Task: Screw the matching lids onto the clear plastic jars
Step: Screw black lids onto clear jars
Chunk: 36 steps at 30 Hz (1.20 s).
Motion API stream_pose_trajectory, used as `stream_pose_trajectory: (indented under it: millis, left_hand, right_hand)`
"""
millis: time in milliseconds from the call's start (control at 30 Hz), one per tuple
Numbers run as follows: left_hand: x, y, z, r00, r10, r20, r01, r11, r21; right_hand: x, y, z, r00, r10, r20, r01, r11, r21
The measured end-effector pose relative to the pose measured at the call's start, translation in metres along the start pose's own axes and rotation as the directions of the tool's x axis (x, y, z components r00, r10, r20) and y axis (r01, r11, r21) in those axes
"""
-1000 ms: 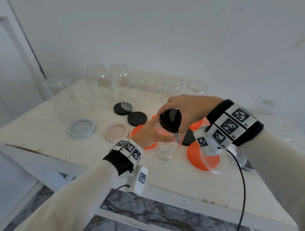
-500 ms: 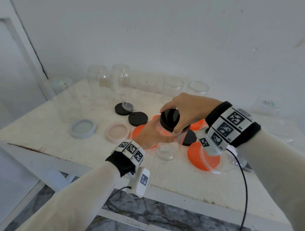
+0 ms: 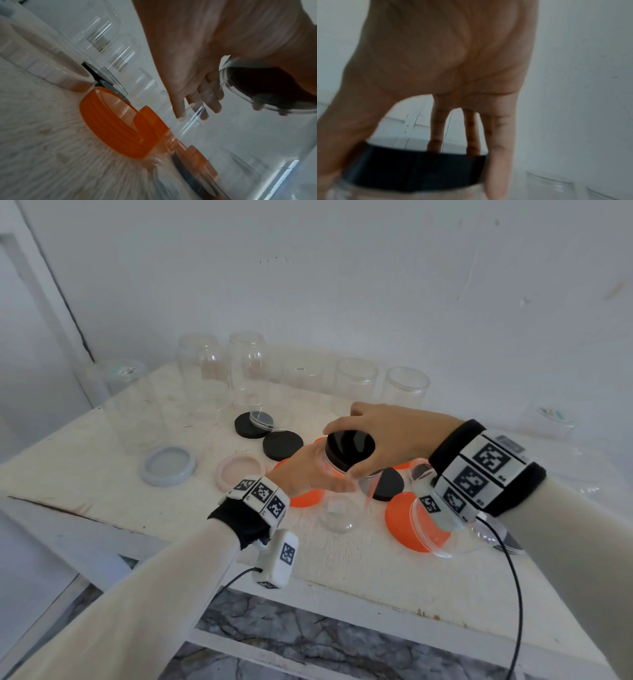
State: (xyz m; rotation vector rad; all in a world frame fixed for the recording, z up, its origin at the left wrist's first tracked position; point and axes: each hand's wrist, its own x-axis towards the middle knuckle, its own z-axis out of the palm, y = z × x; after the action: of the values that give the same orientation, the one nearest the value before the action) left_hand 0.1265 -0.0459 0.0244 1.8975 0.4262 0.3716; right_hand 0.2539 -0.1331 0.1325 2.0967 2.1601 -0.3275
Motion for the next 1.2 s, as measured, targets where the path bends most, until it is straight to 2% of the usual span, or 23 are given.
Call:
stream_pose_trajectory:
  millis: [67,300,533,733,833,933,1033,1133,1200]
  left_hand:
    - [-0.001,0.000,0.000,1.000,-0.008,0.007,0.008,1.000,-0.029]
    - [-0.003,-0.005,0.008,0.995,0.002,-0.101,-0.010,0.997,-0.079]
    - [-0.009,-0.004,0.017,0.979,0.005,-0.204,-0.030,0.992,-0.119]
    - [-0.013,0.005,0.027,0.960,-0.003,-0.280,-0.017,0.997,-0.069]
    - [-0.014,0.005,0.025,0.965,-0.028,-0.259,0.010,0.997,-0.071]
    - [-0.013,0.007,0.020,0.976,-0.028,-0.215,0.022,0.999,-0.027]
    - [-0.012,0.008,0.012,0.986,-0.015,-0.168,0.023,0.998,0.050]
    - [-0.013,0.007,0.005,0.993,-0.010,-0.114,0.015,0.999,0.050]
    - [-0.014,0.003,0.006,0.992,-0.016,-0.125,0.018,1.000,0.019]
  right_hand:
    - [0.002,-0.002,0.002,0.999,0.003,-0.037,-0.003,1.000,0.009]
    - [0.004,-0.003,0.009,0.989,0.001,-0.145,0.008,0.998,0.059]
    - [0.005,-0.006,0.011,0.984,0.031,-0.173,-0.015,0.996,0.092]
    - [0.004,-0.010,0.018,0.962,0.112,-0.250,-0.087,0.990,0.110]
    - [0.003,-0.011,0.017,0.968,0.137,-0.210,-0.124,0.989,0.076]
    - [0.000,-0.011,0.005,0.986,0.152,-0.065,-0.151,0.988,0.017]
    - [-0.004,-0.010,-0.003,0.994,0.079,0.073,-0.078,0.997,-0.016]
    - [-0.001,-0.011,-0.001,0.999,0.046,0.015,-0.046,0.998,0.043]
    - [0.001,-0.012,0.004,0.997,0.059,-0.053,-0.055,0.996,0.072]
